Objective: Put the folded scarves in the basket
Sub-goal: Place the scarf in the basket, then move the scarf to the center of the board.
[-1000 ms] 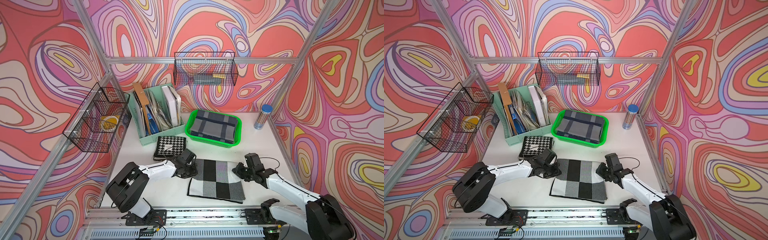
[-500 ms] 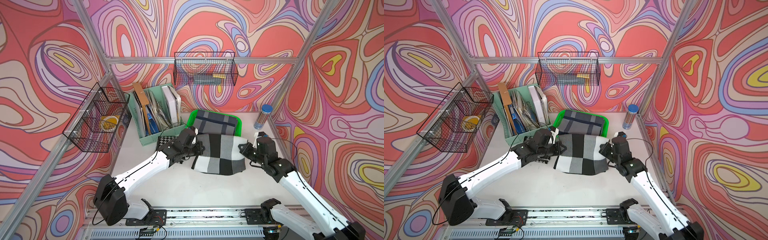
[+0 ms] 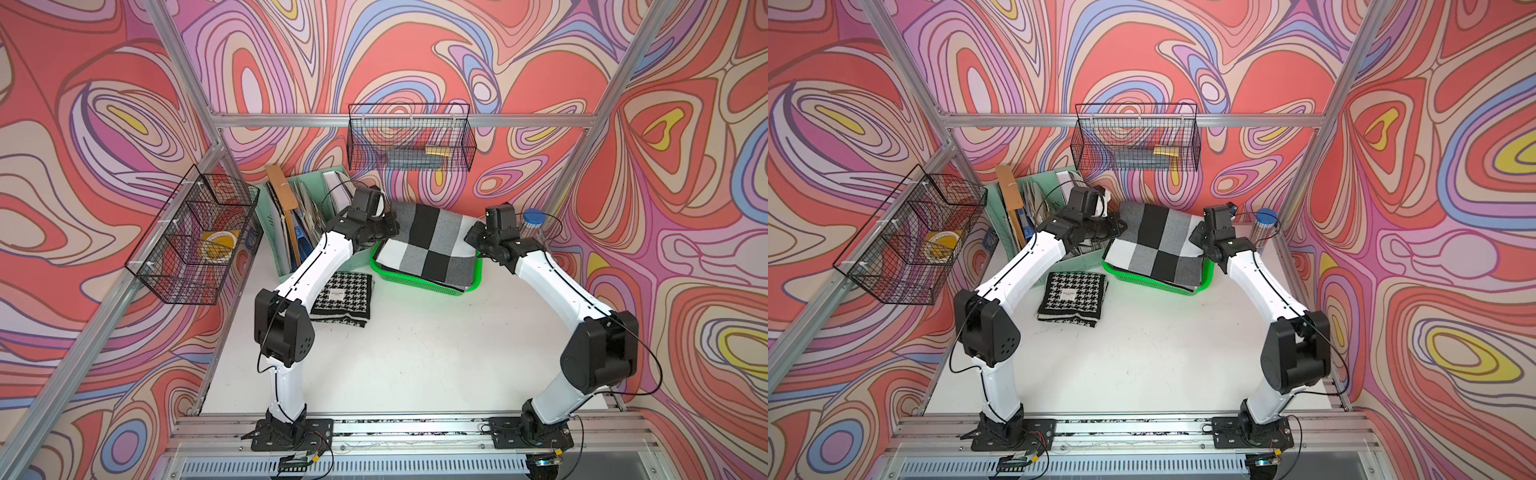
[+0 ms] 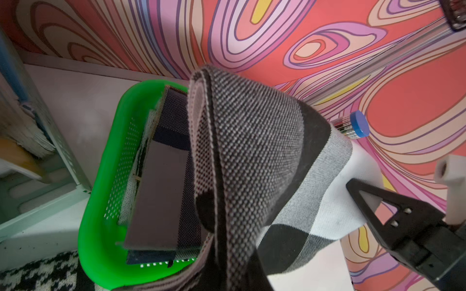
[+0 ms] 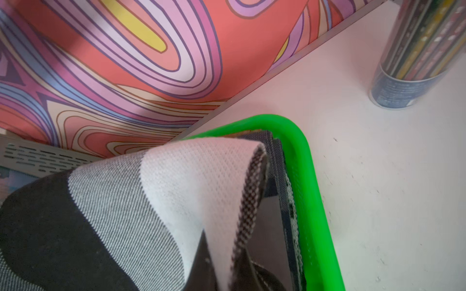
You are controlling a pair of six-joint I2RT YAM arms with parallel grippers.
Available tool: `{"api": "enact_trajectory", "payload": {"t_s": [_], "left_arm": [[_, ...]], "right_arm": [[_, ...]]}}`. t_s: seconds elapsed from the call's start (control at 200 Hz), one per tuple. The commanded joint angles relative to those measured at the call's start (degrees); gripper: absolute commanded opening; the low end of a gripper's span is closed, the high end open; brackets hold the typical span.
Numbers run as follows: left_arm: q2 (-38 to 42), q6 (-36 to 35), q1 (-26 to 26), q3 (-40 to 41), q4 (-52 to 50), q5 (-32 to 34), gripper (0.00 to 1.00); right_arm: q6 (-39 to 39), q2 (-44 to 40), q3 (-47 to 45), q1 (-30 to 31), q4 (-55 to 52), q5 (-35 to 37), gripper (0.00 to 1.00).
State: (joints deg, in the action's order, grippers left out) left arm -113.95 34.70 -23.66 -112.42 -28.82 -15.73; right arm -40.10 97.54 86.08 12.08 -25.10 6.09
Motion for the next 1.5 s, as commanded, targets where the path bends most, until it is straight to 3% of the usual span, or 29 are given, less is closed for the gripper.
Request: {"api": "enact_trajectory", "payload": {"t_s": [0.0, 0.29, 0.32, 0.365, 0.39, 0.425, 0.481, 0.626, 0.756, 0.891, 1.006, 1.221, 1.352, 1.497], "left_arm": [[-4.63, -0.42, 2.1, -4.29, -3.21, -1.85, 0.0], [-13.04, -0.42, 2.88, -14.22, -5.5, -2.85, 0.0], [-14.09, -0.72, 2.9, -16.1, -6.82, -3.22, 0.15], [-15.03, -0.86, 2.83, -18.41, -8.61, -3.11, 0.58], [-15.0, -0.86, 2.86, -18.88, -9.16, -3.01, 0.74], [-14.41, -0.5, 2.91, -18.91, -9.55, -2.72, 0.85], [-12.98, -0.16, 2.87, -18.22, -10.29, -2.65, 0.94], [-5.06, 1.0, 2.86, -10.64, -11.98, -3.12, 0.95], [10.26, 3.3, 2.91, 10.77, -5.12, -2.2, 0.94], [26.55, 5.4, 2.85, 31.9, -1.29, 0.7, 0.94], [38.6, 5.11, 2.9, 44.57, -3.34, 2.15, 0.93], [57.28, 4.77, 2.9, 60.23, -10.63, 7.68, 0.93], [64.87, 6.09, 2.91, 64.86, -12.31, 8.46, 0.94], [66.82, 8.31, 2.84, 66.27, -12.44, 8.22, 0.95]], "right_arm": [[0.63, 2.58, 3.32, -1.96, -0.62, -0.73, 0.0], [1.53, 8.17, 6.1, -4.66, -0.88, -3.53, 0.0], [1.84, 8.53, 6.77, -4.67, -1.16, -3.65, 0.12], [2.47, 8.78, 7.21, -4.67, -0.91, -4.18, 0.36], [2.69, 8.65, 7.39, -4.65, -0.66, -4.69, 0.49], [2.94, 8.49, 7.83, -4.69, -0.71, -5.35, 0.62], [3.03, 7.93, 8.26, -4.67, -1.28, -5.95, 0.7], [1.47, 2.76, 4.72, -4.68, -1.06, -9.83, 0.73], [-3.33, -5.83, -7.88, -2.85, 5.57, -17.91, 0.72], [-7.21, -12.65, -17.62, 5.83, 6.53, -14.92, 0.71], [-13.3, -16.62, -25.08, 16.61, 11.72, -9.54, 0.72], [-20.02, -9.75, -27.02, 32.13, 18.07, -2.13, 0.72], [-21.04, -2.23, -22.84, 36.24, 18.6, 0.48, 0.71], [-21.63, 3.61, -19.33, 38.29, 19.51, 1.2, 0.72]]}}
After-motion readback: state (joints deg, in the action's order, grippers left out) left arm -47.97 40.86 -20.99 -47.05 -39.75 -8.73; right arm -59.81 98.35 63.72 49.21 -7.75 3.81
